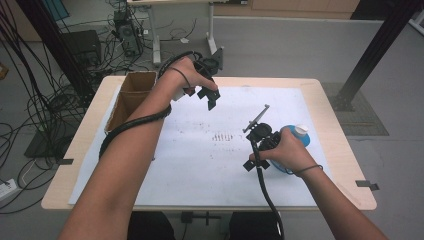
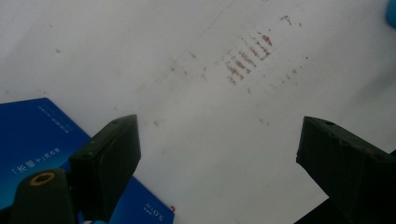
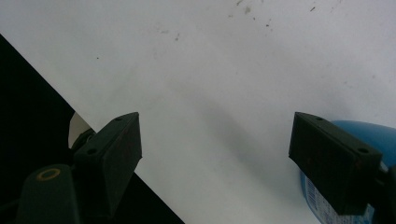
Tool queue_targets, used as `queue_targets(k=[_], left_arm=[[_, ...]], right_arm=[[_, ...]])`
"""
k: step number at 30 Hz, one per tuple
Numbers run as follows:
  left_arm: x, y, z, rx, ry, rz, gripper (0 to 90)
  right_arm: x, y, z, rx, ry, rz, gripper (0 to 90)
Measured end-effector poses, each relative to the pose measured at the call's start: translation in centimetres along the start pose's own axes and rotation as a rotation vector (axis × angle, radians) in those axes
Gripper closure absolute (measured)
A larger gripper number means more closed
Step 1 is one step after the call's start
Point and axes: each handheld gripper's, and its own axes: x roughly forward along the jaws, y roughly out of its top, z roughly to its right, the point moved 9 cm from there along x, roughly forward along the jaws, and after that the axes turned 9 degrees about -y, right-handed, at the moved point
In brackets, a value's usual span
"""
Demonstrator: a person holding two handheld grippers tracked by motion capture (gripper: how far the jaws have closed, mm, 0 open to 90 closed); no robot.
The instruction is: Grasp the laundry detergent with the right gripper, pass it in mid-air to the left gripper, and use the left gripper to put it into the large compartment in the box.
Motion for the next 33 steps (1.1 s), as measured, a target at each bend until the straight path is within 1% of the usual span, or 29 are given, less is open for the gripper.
queue_targets(k=[10, 17, 20, 25, 28, 32, 33], left_arm=[[0.2, 0.0, -0.2, -0.002, -0.004, -0.001, 13.8], [0.5, -0.1, 0.0, -0.004, -0.013, 0.005, 13.8], [0.6, -0.3, 0.0, -0.003, -0.023, 0.002, 13.8], [0.6, -0.6, 0.0, -0.014, -0.028, 0.004, 13.8], [0.5, -1.0, -0.2, -0.018, -0.025, 0.003, 13.8], [0.8, -1.3, -0.1, -0.018, -0.036, 0.006, 13.8], [1.0, -1.5, -0.1, -0.022, -0.038, 0.003, 13.8]], right_arm=[[0.0, -0.4, -0.2, 0.000, 0.010, 0.003, 16.7], [0.1, -1.0, -0.3, 0.002, 0.010, 0.000, 16.7], [0.1, -1.2, -0.5, 0.002, 0.015, 0.001, 16.8], [0.2, -1.7, -0.7, 0.005, 0.018, 0.005, 16.8], [0.2, -2.3, -0.9, 0.004, 0.024, 0.005, 16.8], [0.4, -2.8, -0.9, -0.002, 0.036, 0.005, 16.7], [0.4, -3.1, -0.9, 0.004, 0.041, 0.004, 16.7]])
